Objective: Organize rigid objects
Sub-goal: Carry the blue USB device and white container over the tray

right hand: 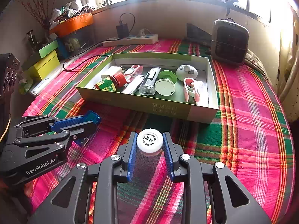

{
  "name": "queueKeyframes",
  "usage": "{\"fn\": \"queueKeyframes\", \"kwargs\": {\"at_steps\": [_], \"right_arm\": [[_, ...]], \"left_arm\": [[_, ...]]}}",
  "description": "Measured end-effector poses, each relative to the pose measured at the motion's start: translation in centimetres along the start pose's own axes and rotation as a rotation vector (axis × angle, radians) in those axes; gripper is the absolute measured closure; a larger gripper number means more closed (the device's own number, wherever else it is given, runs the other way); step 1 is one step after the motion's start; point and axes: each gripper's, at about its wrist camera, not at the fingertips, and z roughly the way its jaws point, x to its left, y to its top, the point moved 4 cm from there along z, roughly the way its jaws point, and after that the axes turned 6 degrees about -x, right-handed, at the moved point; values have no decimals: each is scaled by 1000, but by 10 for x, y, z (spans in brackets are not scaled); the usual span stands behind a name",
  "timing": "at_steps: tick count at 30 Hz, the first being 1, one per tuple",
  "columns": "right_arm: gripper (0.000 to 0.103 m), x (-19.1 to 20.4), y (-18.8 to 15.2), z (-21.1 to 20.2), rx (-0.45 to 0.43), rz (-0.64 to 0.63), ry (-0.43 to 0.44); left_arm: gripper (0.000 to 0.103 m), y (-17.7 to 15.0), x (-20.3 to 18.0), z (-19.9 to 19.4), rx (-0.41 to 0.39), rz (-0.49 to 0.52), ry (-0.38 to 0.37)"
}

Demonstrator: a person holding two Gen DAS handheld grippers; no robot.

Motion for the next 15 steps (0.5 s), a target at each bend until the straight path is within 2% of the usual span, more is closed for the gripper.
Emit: {"fn": "queueKeyframes", "kwargs": {"at_steps": [15], "right_arm": [[74,-2,16,-11,-36,4,-8]], "left_arm": [[82,16,6,-18,-49,7,1]]}}
